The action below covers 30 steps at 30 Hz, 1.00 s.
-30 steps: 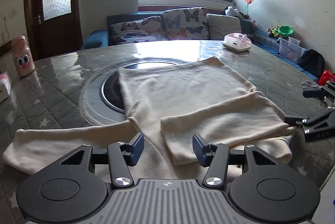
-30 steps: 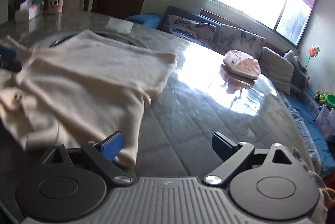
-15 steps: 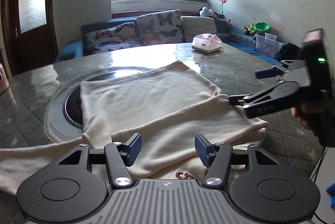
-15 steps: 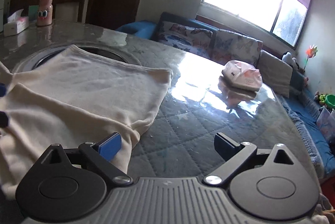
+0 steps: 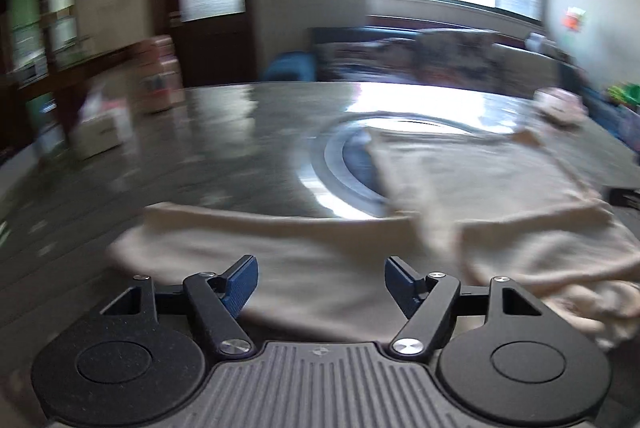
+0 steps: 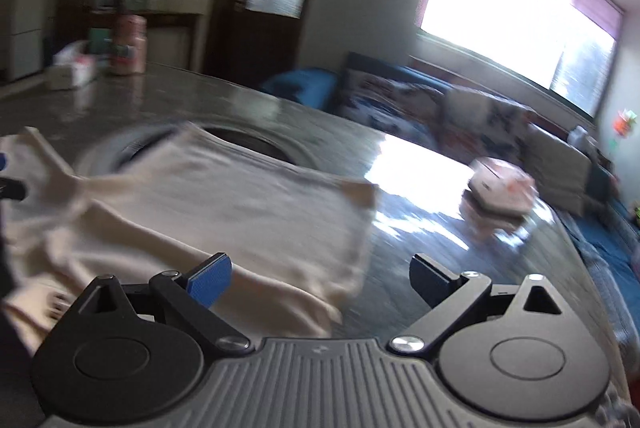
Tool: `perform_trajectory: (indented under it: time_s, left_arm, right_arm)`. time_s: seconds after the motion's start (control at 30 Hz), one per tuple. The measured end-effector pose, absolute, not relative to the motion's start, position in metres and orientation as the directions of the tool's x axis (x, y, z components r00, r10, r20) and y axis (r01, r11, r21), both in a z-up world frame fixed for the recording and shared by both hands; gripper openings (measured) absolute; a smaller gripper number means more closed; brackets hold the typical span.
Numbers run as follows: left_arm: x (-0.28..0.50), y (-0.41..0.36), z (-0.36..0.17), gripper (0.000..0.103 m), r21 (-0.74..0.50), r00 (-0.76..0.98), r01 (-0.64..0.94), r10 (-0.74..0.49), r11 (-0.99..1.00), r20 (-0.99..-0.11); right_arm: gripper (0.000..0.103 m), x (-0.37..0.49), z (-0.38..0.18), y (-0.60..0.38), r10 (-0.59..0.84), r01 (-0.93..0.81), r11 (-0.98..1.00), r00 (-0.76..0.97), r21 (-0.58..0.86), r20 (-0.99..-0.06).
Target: Fold clothes
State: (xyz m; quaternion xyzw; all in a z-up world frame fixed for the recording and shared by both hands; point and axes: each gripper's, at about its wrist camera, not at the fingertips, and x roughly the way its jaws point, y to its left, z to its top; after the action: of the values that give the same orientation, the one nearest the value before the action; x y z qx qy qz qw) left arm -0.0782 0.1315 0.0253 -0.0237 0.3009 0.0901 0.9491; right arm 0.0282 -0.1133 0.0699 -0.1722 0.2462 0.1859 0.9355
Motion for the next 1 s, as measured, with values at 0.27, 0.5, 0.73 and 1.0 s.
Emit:
perform_trajectory:
  time_s: [0.27, 0.5, 0.73, 1.0]
  left_arm:
    - [-0.073, 0.207, 0.026, 0.064, -0.033, 0.742, -0.466, 0.371, 0.884, -0.559]
    - [-0.056, 0.234, 0.017, 0.046, -0.086, 0.706, -0.513, 0.363, 0.854, -0.608]
    - [-0.054, 0.232, 0.015, 0.011, -0.116, 0.71, -0.512, 0.343, 0.851, -0.615]
    - [-0.063, 0.175, 0.059, 0.009, -0.216, 0.841, -0.265, 0.116, 0.94, -0.528]
  right_arm:
    - [0.097, 0.013, 0.079, -0.078, 0.355, -0.527, 0.815, 0.781, -0.239, -0.513]
    - [0.097, 0.007, 0.079, -0.075, 0.35, -0.531, 0.812, 0.776, -0.243, -0.525]
    - [0.097, 0.003, 0.078, -0.082, 0.34, -0.515, 0.826, 0.78, -0.229, -0.525]
    - [0.097, 0.001, 0.078, -0.098, 0.332, -0.484, 0.855, 0.787, -0.187, -0.519]
